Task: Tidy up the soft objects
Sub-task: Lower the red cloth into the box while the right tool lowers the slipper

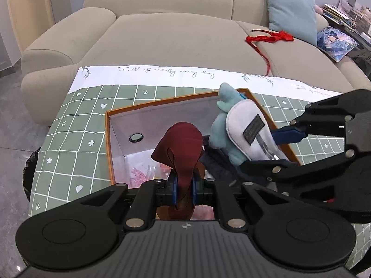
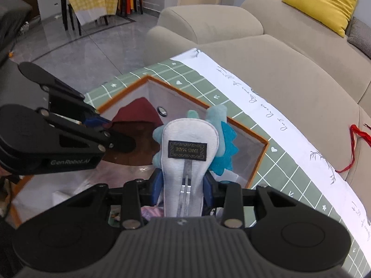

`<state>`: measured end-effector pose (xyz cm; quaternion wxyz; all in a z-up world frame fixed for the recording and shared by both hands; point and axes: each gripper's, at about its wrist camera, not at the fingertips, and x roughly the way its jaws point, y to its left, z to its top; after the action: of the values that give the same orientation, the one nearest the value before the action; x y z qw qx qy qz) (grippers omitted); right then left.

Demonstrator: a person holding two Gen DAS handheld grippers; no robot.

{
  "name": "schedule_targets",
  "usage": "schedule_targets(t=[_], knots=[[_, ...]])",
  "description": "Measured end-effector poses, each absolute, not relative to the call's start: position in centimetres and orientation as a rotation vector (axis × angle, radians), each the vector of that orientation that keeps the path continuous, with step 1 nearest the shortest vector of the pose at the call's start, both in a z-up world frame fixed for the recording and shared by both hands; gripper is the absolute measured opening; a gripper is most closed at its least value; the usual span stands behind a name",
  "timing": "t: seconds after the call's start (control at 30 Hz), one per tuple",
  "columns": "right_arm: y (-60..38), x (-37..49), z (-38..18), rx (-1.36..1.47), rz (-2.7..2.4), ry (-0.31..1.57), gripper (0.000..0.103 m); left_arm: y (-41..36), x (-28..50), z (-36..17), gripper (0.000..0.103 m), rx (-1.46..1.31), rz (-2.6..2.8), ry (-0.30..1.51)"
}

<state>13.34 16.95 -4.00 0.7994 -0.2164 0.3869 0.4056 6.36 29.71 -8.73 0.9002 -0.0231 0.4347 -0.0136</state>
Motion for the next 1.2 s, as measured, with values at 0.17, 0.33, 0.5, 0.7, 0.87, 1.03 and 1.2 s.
schedule_targets(t=[0.17,0.33,0.5,0.7,0.87,1.03,1.2], knots=[[18.7,14.8,-5.7,-0.479,0.841,0.850,0.037,29.4,7.2,-9.6,0.018,-0.003,-0.029,0.913],[20.0,15.8,-7.1,-0.494,0.841,0.875,0.038,29.4,7.8,-10.5,0.018,0.018,-0.030,0.936],[21.0,16.6,-8.4,-0.512,0.838,0.896,0.039,29.4,8.3,-11.1,0.018,0.036,-0.018,0.948],[22.0,17.5,-9.8,-0.541,0.836,0.923,0.040,29.3,8.6,-11.6,0.020,0.049,-0.023,0.967],[22.9,17.9,-10.9,-0.574,0.833,0.954,0.041,29.1,8.9,-12.6,0.025,0.084,-0.007,1.006],[24.0,18.0,-12.3,-0.632,0.824,0.975,0.045,28.2,9.3,-13.1,0.029,0.153,0.014,1.035],[24.5,17.8,-12.7,-0.660,0.838,0.963,0.056,28.4,8.8,-13.0,0.034,0.140,-0.007,1.023]])
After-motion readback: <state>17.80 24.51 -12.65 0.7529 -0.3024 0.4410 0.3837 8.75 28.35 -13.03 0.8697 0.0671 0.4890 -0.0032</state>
